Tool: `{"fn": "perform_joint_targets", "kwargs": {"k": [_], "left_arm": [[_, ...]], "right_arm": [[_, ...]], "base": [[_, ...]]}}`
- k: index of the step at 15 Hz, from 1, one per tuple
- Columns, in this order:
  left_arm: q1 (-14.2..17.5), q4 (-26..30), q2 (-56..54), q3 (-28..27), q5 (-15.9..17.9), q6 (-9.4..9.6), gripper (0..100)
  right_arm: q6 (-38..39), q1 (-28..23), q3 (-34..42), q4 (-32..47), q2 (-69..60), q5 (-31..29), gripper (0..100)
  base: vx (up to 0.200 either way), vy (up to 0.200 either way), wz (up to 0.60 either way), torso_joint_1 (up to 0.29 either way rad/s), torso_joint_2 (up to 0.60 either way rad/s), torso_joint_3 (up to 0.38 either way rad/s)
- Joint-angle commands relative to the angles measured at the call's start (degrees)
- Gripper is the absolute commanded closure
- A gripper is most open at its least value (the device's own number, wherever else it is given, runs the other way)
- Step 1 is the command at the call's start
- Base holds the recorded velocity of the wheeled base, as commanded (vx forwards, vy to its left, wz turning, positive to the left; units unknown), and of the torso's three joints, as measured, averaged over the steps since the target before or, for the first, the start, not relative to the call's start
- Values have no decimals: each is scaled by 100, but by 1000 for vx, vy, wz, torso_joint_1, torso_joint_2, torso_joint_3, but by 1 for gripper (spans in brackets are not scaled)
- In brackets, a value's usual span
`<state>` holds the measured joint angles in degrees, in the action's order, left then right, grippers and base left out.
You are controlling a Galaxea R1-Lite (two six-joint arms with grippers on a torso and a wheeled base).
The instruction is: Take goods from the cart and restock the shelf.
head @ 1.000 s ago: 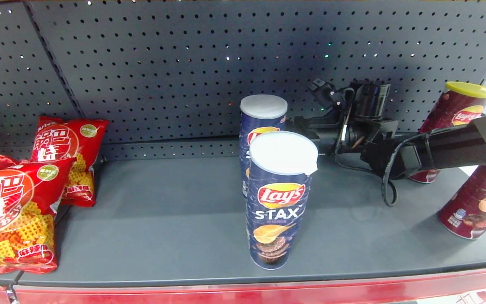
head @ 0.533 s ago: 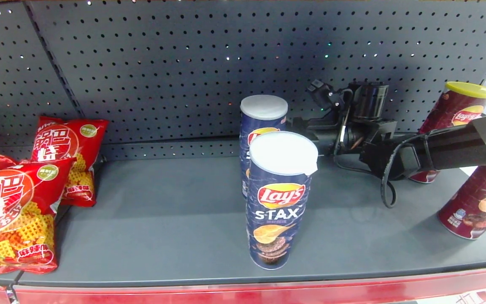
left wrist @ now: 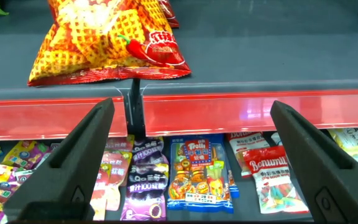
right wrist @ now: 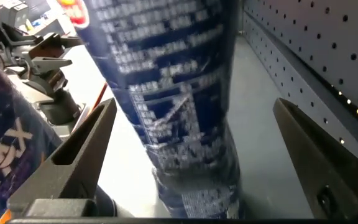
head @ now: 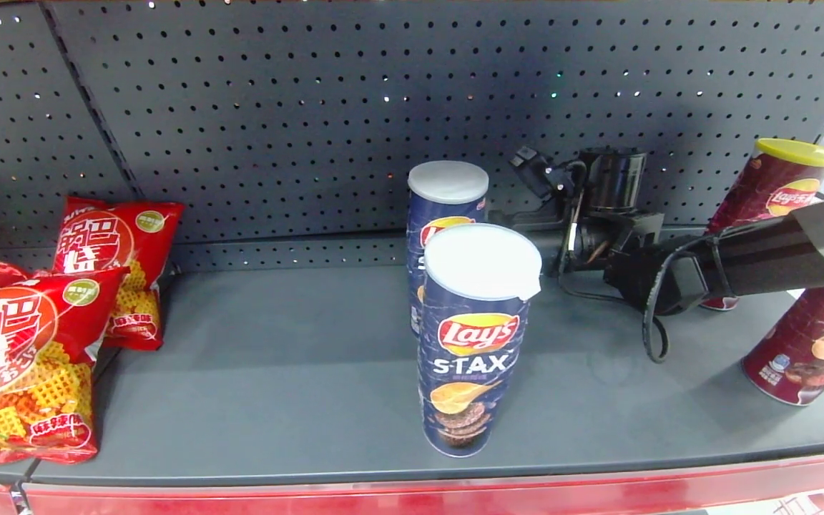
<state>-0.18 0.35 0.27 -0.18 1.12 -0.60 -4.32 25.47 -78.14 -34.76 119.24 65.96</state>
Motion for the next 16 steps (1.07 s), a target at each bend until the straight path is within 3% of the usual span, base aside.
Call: {"fn": "perform_joint_targets", "kwargs": {"k": [1,16], "left_arm": [[1,0,8,1,2,-2,0],[1,0,8,1,2,-2,0]], "right_arm": [[1,37,-8,4,12,-22,0],[10,37,-96,4,65,-418,0]], "base": [[0,0,0,0,0,0],[0,0,0,0,0,0]]}}
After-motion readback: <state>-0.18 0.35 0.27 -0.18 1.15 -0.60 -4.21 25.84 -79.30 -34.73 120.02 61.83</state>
